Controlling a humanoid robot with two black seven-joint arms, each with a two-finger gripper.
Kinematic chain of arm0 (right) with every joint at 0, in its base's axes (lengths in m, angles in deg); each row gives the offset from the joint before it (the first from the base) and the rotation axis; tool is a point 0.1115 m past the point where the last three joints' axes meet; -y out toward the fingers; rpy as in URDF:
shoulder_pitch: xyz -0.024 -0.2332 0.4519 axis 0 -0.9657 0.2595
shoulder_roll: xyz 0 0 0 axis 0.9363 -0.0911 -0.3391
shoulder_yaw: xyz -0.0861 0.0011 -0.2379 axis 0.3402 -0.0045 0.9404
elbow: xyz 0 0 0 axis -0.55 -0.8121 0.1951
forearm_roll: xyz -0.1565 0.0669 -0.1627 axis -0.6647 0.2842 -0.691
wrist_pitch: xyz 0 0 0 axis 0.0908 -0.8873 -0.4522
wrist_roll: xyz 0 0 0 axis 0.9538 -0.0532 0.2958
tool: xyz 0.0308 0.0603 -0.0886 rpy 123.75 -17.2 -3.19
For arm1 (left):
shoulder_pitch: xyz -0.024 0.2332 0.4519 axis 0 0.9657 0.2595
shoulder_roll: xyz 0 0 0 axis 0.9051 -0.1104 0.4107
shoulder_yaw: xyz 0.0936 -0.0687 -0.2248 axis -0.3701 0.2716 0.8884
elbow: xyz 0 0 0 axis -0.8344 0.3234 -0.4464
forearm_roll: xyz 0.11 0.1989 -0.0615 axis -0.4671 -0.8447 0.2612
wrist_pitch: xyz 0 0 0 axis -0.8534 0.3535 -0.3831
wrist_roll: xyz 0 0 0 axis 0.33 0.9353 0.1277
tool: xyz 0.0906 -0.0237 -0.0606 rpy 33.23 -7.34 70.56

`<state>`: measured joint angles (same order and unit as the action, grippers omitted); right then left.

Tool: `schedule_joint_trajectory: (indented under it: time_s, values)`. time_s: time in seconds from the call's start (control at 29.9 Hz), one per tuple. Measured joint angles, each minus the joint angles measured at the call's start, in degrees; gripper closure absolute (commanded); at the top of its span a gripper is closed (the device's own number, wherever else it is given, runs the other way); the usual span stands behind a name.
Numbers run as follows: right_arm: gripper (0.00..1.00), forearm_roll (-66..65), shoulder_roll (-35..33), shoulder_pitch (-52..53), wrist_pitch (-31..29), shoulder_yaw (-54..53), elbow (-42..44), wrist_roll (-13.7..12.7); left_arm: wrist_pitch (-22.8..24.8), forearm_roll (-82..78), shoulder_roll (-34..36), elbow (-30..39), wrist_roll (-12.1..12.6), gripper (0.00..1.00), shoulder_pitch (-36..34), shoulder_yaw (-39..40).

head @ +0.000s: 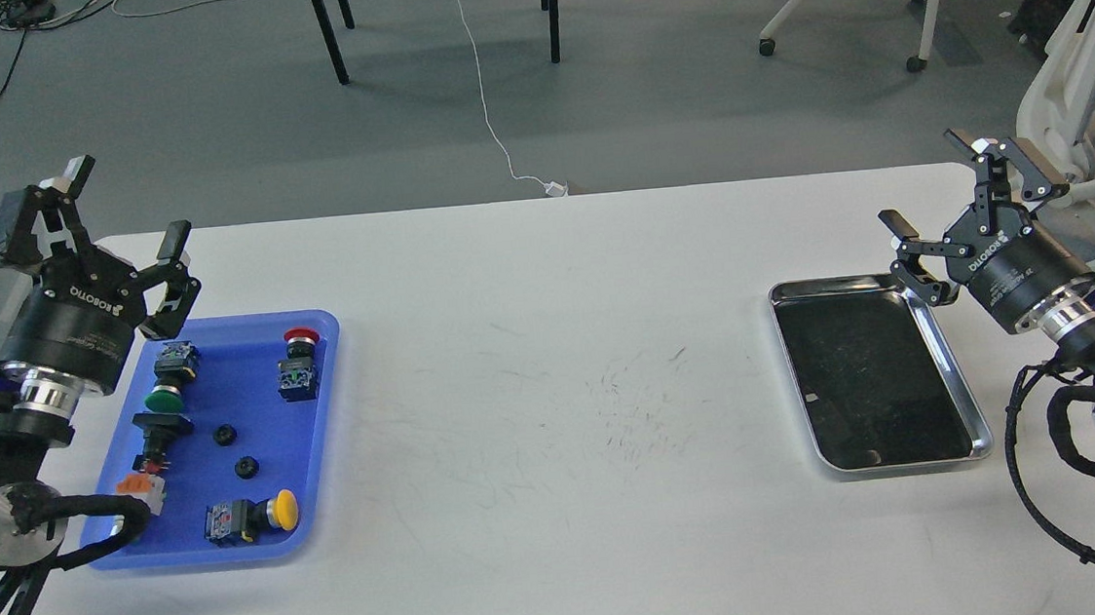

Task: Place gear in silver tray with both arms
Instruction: 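Lower the left gripper toward the blue tray of parts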

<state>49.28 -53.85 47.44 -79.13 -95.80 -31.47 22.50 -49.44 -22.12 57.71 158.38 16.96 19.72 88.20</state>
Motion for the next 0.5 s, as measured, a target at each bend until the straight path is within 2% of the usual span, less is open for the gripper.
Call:
schedule_joint_trajectory:
  time_s: [0.2,0.5]
  values:
    - [0.01,0.0,0.2,0.5,-0.2,0.0,0.3,0.0,0.2,0.2,-0.5,0.0,0.1,0.02,0.1,0.3]
    - [0.01,-0.1,0.2,0.8,-0.2,0.0,0.5,0.0,0.2,0.6,-0.7,-4.0,-0.2,0.02,-1.4,0.1]
